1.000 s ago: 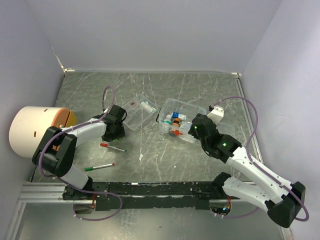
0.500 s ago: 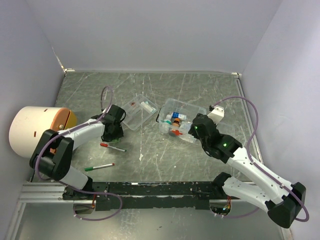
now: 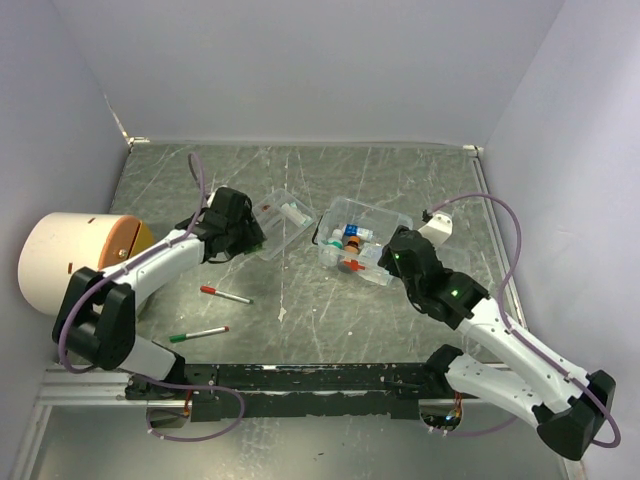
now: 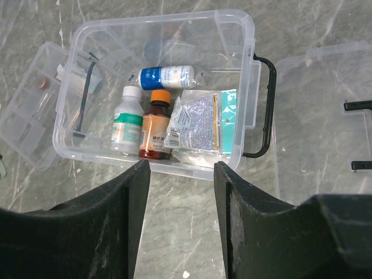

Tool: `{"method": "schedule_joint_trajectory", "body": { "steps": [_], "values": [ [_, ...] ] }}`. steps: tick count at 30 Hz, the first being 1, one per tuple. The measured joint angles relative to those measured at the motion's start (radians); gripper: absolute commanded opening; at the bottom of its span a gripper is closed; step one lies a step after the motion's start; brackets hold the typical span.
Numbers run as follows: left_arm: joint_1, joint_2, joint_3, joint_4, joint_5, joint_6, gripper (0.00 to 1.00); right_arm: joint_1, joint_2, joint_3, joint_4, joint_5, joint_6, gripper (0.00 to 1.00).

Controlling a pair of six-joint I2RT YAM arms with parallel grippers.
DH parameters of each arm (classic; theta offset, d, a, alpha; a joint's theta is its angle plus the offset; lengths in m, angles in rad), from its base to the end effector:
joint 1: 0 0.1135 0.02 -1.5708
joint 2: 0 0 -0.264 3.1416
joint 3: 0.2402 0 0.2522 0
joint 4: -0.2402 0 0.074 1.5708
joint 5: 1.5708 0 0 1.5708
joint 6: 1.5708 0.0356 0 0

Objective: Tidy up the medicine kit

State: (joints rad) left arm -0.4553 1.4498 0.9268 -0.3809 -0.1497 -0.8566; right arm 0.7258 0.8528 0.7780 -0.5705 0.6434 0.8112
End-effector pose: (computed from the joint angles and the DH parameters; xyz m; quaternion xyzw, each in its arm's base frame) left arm 0.2699 -0.1262 0.2194 -0.2118 0.9185 -0.1431 0.3017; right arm 0.1465 0.1015 0.2922 0.1773 0.8421 0.0910 0.5011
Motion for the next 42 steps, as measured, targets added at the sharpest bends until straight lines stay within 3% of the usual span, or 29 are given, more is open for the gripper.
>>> {"method": "schedule_joint_trajectory", "body": {
  "steps": [6,15,25,32,42],
  "values": [
    [-0.019,0.075,0.047,0.111,0.010,-0.154,0.69,0.000,-0.040,0.000,0.000,0.000,0.001,0.48],
    [-0.090,0.257,0.155,0.134,-0.110,-0.341,0.71,0.000,-0.067,0.000,-0.003,-0.002,0.016,0.47],
    [-0.136,0.393,0.244,0.098,-0.200,-0.410,0.76,0.000,-0.088,0.000,-0.003,-0.022,0.039,0.46],
    [-0.151,0.400,0.243,0.092,-0.236,-0.455,0.89,0.000,-0.087,-0.002,-0.006,-0.031,0.050,0.46],
    [-0.150,0.397,0.243,0.092,-0.246,-0.429,0.89,0.000,-0.105,-0.002,-0.027,-0.029,0.060,0.46]
  ]
}}
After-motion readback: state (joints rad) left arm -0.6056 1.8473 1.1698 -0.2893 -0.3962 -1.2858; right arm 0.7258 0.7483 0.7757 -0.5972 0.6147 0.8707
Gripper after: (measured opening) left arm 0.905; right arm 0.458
